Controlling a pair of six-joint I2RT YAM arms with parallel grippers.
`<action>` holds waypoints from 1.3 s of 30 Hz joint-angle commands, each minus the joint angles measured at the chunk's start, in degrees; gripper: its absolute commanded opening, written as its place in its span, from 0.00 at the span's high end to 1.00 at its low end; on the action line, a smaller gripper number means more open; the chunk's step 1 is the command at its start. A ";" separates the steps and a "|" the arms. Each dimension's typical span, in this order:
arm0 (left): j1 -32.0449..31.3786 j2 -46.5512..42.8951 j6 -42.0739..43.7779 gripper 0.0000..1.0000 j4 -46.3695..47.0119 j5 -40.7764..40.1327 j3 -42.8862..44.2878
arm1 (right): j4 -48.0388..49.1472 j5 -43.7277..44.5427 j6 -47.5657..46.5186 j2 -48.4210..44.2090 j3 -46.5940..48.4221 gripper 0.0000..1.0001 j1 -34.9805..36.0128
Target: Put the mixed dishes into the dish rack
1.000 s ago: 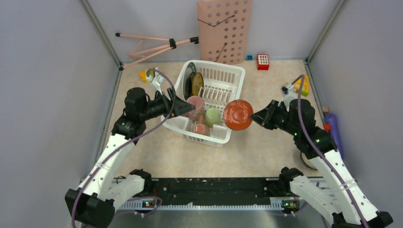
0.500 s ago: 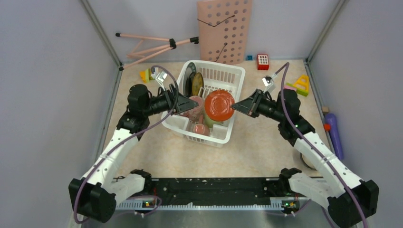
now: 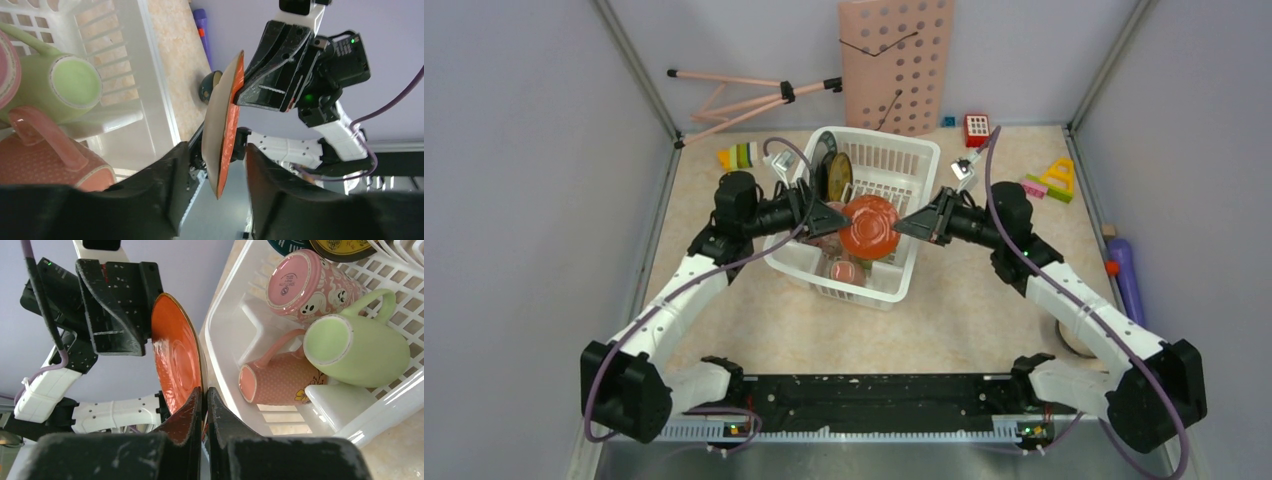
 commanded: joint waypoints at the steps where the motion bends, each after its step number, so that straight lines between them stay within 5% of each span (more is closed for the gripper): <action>1: -0.57 1.22 1.83 0.69 2.84 -0.34 3.37 | 7.98 -1.29 0.21 0.40 4.44 1.00 0.74; 4: -0.59 2.33 5.09 1.00 -2.42 -3.40 5.26 | 7.47 -0.64 -1.12 0.81 4.90 1.00 0.76; 6: -0.61 2.87 6.66 1.00 -4.68 -4.96 6.26 | 7.32 -0.85 -1.73 1.41 5.13 0.99 0.76; 7: -0.73 3.02 7.45 1.00 -5.22 -5.66 6.75 | 7.04 -0.89 -2.04 1.67 5.30 0.84 0.76; 8: -0.79 3.16 8.61 1.00 -5.95 -6.78 7.46 | 4.74 0.46 -2.49 1.98 5.66 0.51 0.65; 9: -0.82 3.19 10.25 1.00 -7.84 -9.00 8.55 | 1.60 2.79 -3.64 2.02 6.33 0.32 0.60; 12: -1.57 3.04 16.36 1.00 -15.15 -19.24 12.57 | -7.88 12.72 -8.35 0.88 8.28 0.13 0.18; 18: -7.52 8.18 24.06 1.00 -25.34 -42.45 23.42 | -16.98 38.44 -8.91 -5.05 7.23 0.12 -0.29; 23: -11.57 19.21 24.92 1.00 -32.00 -58.10 36.17 | -17.38 49.09 -9.90 -9.27 5.00 0.12 -0.38; 32: -14.33 42.54 33.77 1.00 -48.58 -73.27 65.72 | -19.26 52.47 -16.31 -9.68 5.24 0.11 -0.47; 39: -15.45 49.19 40.37 1.00 -48.35 -76.52 69.57 | -17.41 49.07 -18.10 -9.38 3.97 0.11 -0.70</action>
